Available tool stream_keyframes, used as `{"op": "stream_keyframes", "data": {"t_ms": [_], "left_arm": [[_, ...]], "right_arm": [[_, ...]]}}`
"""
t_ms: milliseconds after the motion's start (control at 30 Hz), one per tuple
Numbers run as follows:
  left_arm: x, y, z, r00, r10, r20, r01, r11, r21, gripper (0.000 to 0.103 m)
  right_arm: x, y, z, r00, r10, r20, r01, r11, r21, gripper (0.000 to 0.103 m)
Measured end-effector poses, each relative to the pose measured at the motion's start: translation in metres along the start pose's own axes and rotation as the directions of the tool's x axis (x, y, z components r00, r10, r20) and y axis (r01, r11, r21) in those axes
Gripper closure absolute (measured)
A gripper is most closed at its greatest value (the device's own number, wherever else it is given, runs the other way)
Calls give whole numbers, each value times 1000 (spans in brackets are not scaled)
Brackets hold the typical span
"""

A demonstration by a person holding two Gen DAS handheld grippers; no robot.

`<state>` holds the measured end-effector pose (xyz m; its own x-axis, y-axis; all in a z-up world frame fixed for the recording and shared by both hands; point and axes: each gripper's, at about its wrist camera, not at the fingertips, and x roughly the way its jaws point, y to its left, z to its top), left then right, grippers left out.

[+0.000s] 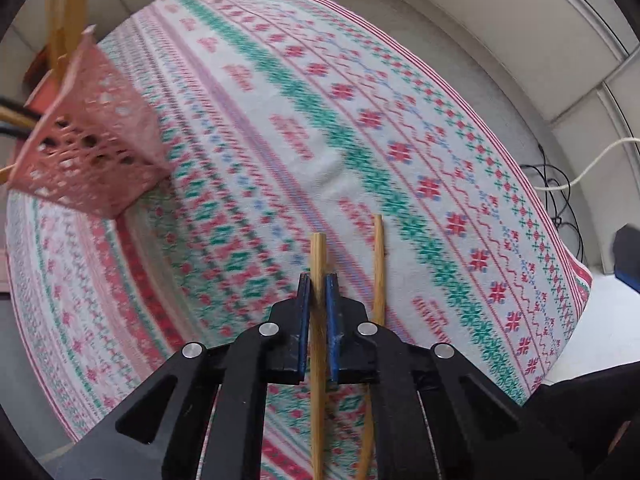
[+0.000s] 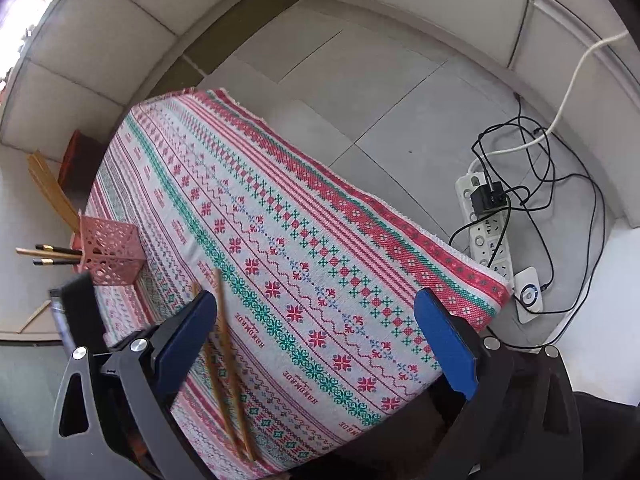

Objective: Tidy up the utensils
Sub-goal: 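Move both grippers down to the last plain wooden chopsticks and grasp one each, then lift both held wooden chopsticks upright and carry them over the pink basket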

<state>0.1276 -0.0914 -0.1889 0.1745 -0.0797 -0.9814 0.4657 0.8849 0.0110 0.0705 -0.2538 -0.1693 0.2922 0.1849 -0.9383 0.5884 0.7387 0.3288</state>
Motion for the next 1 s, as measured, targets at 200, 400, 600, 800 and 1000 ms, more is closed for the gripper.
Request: {"op": "stream_keyframes", "data": {"t_ms": [200, 400, 600, 800, 1000], "left_arm": [[-46, 33, -14, 995, 15, 99, -8, 998, -70, 96], [-77, 57, -36, 986, 33, 165, -14, 994, -113, 96], [-96, 68, -47, 976, 49, 210, -21, 991, -135, 96], [-110, 73, -51, 966, 46, 255, -11, 991, -136, 96], [-134, 68, -55, 946, 34, 321, 6, 992, -123, 96]], "right_arm": [[41, 61, -23, 995, -99, 5, 98, 971, -216, 7], [84, 119, -41, 984, -176, 8, 165, 907, -387, 9], [98, 143, -61, 982, -189, 13, 173, 870, -461, 56], [92, 140, -60, 991, -135, 19, 128, 883, -452, 96], [20, 130, -48, 992, -8, 124, 66, 881, -468, 97]]}}
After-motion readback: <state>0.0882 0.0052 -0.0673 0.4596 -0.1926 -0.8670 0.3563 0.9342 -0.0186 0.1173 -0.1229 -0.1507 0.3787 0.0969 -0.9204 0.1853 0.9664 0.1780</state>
